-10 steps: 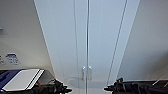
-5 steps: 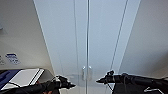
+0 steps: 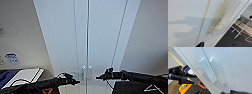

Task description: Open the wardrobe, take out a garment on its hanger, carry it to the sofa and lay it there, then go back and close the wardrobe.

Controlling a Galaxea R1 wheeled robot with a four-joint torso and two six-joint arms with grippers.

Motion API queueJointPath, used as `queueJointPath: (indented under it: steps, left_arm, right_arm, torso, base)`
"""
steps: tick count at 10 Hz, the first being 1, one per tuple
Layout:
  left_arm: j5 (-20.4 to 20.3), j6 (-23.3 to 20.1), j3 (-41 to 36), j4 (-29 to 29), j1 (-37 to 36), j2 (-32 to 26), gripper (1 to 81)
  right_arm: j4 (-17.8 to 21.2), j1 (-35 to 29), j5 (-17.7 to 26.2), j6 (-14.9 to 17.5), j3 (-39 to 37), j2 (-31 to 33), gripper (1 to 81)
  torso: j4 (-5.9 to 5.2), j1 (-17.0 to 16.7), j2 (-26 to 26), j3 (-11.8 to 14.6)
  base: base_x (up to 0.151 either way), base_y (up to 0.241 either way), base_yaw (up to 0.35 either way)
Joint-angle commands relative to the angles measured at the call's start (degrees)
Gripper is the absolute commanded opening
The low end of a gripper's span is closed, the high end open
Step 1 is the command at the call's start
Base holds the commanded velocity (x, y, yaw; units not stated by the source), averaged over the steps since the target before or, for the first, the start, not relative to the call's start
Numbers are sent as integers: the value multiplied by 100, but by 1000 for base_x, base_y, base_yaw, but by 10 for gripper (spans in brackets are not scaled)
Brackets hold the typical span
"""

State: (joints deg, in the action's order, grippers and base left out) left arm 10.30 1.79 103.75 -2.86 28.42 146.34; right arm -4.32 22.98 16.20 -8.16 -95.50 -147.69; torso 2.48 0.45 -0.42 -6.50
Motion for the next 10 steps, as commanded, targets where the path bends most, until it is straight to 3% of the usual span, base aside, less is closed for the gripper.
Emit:
queueJointPath:
  steps: [1, 4, 10]
  left_arm:
    - [-2, 5, 163, 93, -1088, 195, 811]
    - [-538, 32, 171, 111, -1079, 422, 811]
    - [-494, 102, 638, 84, -938, 1065, 811]
  right_arm:
    - [98, -965, -47, -37, -284, -308, 811]
    - [115, -974, -354, -142, -539, -614, 811]
    - [106, -1027, -645, -151, -1330, -1204, 811]
  torso:
    - [0, 0, 0, 0]
    - [0, 0, 2, -2]
    - [0, 4, 5, -7]
  base:
    - [0, 0, 0]
    - [0, 0, 0]
    - [0, 0, 0]
